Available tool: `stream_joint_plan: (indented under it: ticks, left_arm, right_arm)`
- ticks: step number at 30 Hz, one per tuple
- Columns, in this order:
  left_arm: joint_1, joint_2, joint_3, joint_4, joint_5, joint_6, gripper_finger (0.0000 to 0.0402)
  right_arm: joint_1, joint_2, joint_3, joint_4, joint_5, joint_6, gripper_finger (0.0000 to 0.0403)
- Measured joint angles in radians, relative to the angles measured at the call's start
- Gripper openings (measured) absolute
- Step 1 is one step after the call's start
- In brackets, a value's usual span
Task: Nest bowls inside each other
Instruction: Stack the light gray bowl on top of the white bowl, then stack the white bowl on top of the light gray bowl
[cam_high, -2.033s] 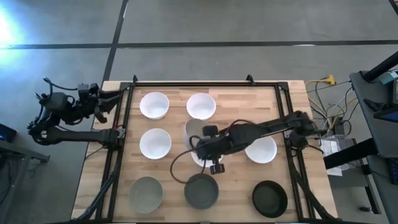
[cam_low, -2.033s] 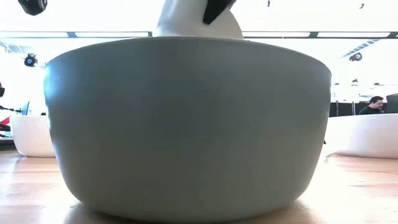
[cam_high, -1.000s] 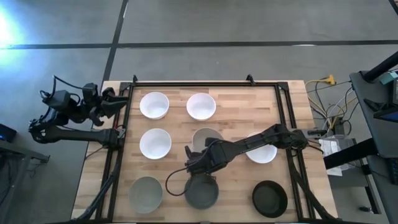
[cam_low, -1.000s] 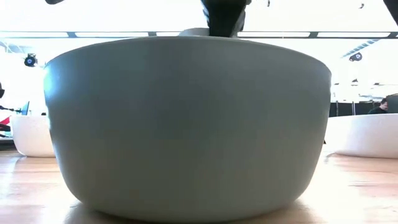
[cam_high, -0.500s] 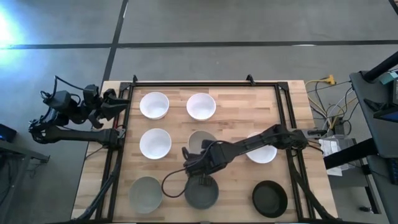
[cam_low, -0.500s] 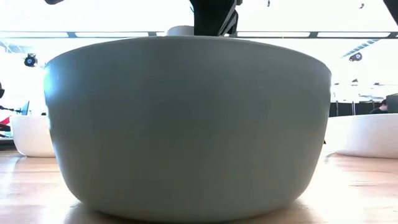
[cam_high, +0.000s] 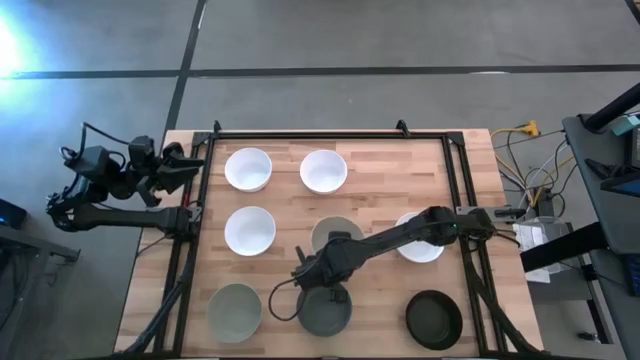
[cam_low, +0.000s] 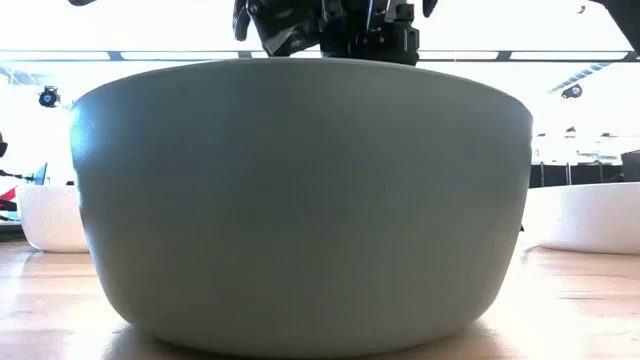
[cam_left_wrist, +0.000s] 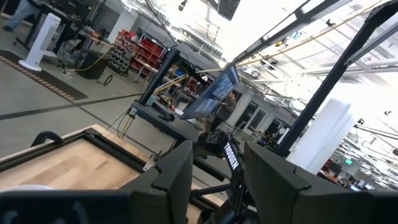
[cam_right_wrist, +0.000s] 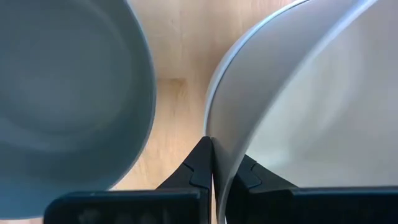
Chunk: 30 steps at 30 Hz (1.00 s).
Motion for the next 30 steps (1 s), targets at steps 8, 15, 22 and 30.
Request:
stream_joint_plan:
  ticks: [8, 15, 22, 30]
  left_arm:
    - [0.0, -0.013, -0.003, -0.01, 0.001, 0.0, 0.013]
    - [0.0, -0.02, -0.004, -0.009, 0.01, -0.001, 0.013]
    - [0.0, -0.023, -0.005, -0.016, 0.011, -0.001, 0.013]
    - [0.0, -0.023, -0.006, -0.027, 0.023, -0.004, 0.013]
  right_arm:
    - [-0.01, 0.009, -0.003, 0.002, 0.047, -0.001, 0.0009]
    - [-0.033, 0.028, 0.0, 0.011, 0.02, -0.022, 0.0013]
    - [-0.058, 0.029, 0.075, 0.014, -0.011, 0.008, 0.0069]
    - [-0.08, -0.038, 0.135, 0.083, -0.054, 0.086, 0.0114]
